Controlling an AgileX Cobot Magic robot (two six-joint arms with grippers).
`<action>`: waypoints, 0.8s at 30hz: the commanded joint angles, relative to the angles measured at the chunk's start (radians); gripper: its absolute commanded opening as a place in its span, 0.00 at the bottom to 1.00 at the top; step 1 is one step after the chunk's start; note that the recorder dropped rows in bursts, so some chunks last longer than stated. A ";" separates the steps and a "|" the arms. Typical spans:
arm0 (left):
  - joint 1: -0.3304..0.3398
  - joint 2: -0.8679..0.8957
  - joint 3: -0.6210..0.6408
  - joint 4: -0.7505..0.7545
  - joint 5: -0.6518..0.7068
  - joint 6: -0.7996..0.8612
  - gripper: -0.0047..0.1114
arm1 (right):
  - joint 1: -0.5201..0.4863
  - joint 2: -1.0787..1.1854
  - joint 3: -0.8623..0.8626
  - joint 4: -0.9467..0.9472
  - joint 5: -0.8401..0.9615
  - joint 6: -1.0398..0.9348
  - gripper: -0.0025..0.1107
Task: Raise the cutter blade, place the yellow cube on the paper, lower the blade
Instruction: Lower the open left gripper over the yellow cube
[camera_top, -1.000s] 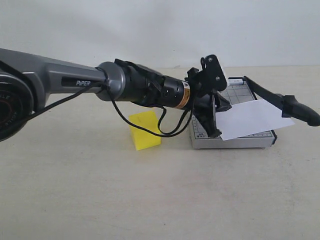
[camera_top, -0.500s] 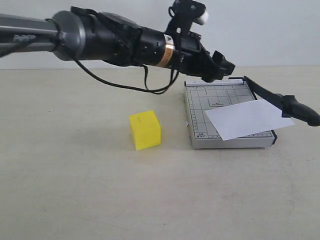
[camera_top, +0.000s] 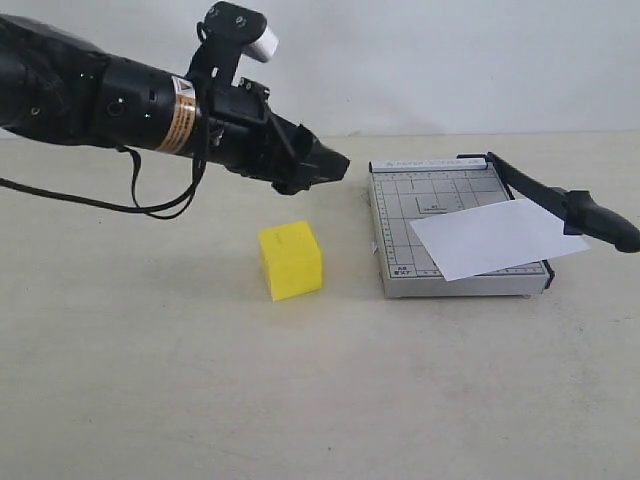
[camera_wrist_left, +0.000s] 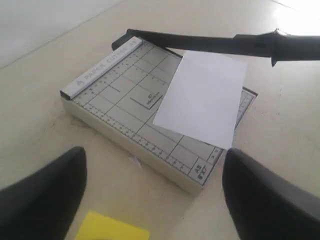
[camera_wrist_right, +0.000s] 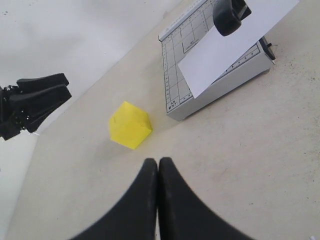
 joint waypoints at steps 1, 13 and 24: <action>0.000 -0.045 0.110 0.005 0.142 0.022 0.69 | -0.003 -0.004 0.002 0.008 -0.016 -0.008 0.02; -0.002 -0.033 0.171 0.005 0.235 -0.020 0.77 | -0.003 -0.004 0.002 0.008 -0.009 -0.008 0.02; -0.002 0.004 0.171 0.005 0.208 0.306 0.81 | -0.003 -0.004 0.002 0.016 -0.010 -0.008 0.02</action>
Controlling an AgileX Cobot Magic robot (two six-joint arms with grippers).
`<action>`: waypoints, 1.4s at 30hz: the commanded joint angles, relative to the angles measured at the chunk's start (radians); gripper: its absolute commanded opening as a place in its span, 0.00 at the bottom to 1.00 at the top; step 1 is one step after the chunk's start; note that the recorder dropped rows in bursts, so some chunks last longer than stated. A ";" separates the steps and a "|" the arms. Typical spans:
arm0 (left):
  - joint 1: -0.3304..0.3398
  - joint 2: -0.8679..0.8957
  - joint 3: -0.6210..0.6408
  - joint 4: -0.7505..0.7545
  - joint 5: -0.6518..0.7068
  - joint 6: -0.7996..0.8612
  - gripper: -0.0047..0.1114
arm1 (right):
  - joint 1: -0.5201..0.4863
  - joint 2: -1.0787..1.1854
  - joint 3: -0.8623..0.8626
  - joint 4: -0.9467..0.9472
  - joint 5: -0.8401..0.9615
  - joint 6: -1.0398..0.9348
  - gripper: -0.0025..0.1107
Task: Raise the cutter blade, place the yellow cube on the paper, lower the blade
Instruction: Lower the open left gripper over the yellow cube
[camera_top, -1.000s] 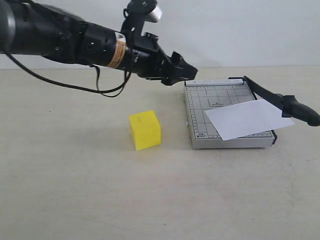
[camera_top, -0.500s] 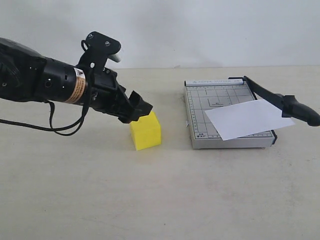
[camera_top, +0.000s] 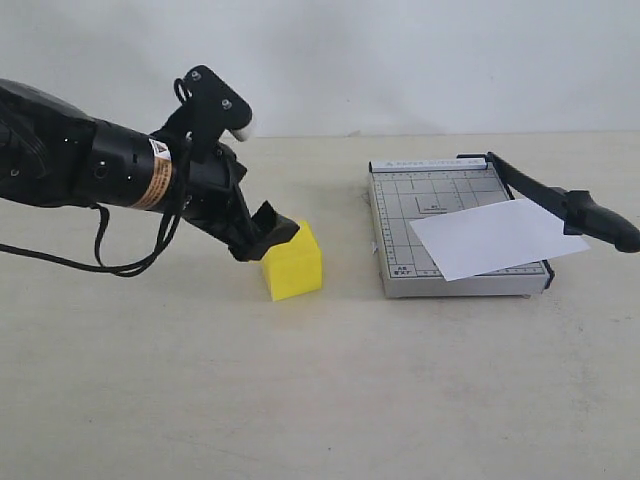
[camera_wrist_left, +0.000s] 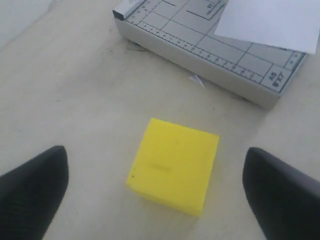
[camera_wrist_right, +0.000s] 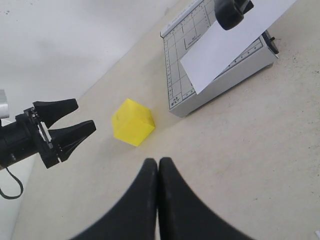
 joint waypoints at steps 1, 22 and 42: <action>-0.002 0.031 0.003 -0.001 -0.017 0.090 0.81 | -0.003 -0.004 0.002 -0.004 -0.003 -0.008 0.02; -0.002 0.040 0.003 -0.001 -0.063 0.082 0.81 | -0.003 -0.004 0.002 0.013 -0.003 -0.008 0.02; -0.002 0.145 -0.085 -0.037 -0.062 0.135 0.87 | -0.003 -0.004 0.002 0.014 -0.059 -0.008 0.02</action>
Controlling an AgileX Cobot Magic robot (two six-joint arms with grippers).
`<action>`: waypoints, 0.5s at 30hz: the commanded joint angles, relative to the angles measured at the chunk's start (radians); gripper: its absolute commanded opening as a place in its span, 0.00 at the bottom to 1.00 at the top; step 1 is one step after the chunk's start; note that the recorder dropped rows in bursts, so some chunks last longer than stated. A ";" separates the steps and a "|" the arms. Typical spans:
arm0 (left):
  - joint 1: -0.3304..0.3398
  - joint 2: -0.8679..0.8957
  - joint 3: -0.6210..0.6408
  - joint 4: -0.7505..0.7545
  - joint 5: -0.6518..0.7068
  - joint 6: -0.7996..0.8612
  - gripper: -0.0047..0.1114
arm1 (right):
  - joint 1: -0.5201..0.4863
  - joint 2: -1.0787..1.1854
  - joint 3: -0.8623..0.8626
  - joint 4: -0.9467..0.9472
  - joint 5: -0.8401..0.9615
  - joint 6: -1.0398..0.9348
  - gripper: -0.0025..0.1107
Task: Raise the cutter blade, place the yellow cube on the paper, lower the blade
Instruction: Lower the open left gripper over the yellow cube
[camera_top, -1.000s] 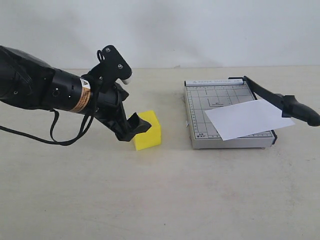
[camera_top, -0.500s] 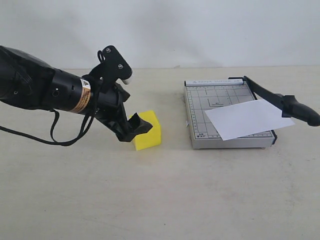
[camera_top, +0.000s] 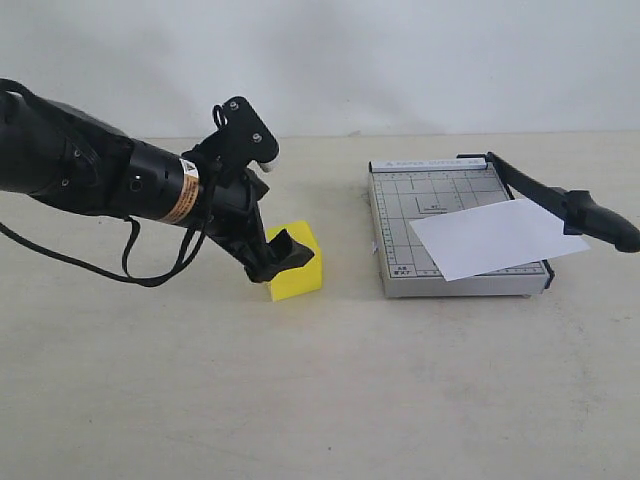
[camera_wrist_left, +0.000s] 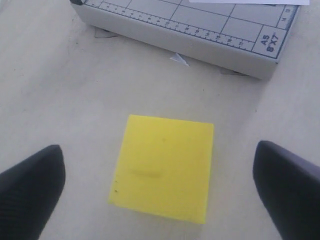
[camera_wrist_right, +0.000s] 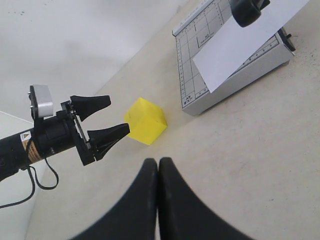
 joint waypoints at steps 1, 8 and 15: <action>-0.002 0.023 -0.022 -0.019 -0.004 0.006 0.87 | -0.003 -0.004 0.002 -0.002 -0.023 -0.008 0.02; -0.002 0.076 -0.064 -0.019 -0.040 0.006 0.87 | -0.003 -0.004 0.002 -0.002 -0.023 -0.008 0.02; -0.002 0.121 -0.102 -0.038 -0.058 0.014 0.87 | -0.003 -0.004 0.002 -0.002 -0.023 -0.008 0.02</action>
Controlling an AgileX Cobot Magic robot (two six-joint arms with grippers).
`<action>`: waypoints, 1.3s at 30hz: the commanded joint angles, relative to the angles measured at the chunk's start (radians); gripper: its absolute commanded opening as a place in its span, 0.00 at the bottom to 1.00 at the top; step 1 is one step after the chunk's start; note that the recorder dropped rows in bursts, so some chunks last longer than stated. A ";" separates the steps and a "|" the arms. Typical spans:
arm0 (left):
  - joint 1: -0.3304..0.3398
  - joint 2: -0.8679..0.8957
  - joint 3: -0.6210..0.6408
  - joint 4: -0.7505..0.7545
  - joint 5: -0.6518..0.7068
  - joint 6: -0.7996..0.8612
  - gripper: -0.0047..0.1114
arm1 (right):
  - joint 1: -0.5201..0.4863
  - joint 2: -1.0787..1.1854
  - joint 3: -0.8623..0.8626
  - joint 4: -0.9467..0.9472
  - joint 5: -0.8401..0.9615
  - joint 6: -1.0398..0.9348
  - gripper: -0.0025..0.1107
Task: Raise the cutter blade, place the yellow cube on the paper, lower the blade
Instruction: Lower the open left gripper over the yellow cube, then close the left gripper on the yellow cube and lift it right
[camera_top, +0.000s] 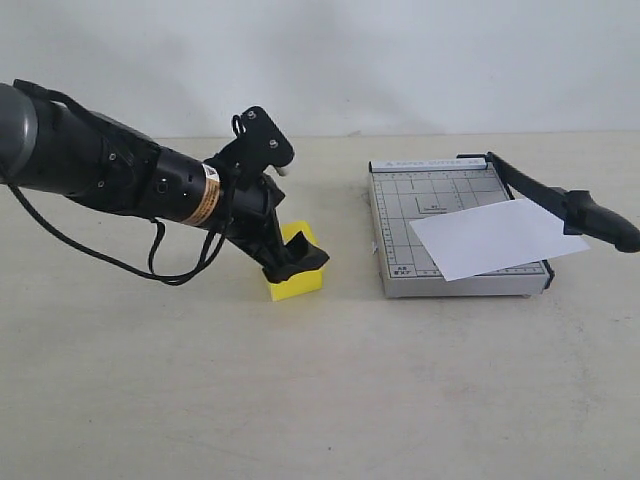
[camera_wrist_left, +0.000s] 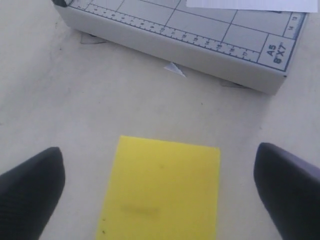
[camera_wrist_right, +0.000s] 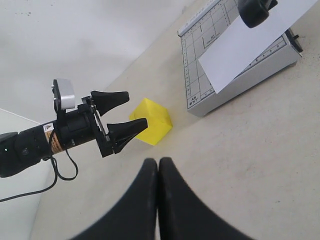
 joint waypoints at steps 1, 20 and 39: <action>-0.002 0.033 -0.021 -0.013 -0.015 0.006 0.87 | -0.003 -0.004 0.002 -0.002 -0.007 -0.008 0.02; -0.002 0.086 -0.025 -0.011 0.016 0.008 0.86 | -0.003 -0.004 0.002 -0.002 -0.010 -0.008 0.02; -0.002 0.105 -0.032 -0.011 -0.013 0.032 0.23 | -0.003 -0.004 0.002 -0.002 -0.025 -0.008 0.02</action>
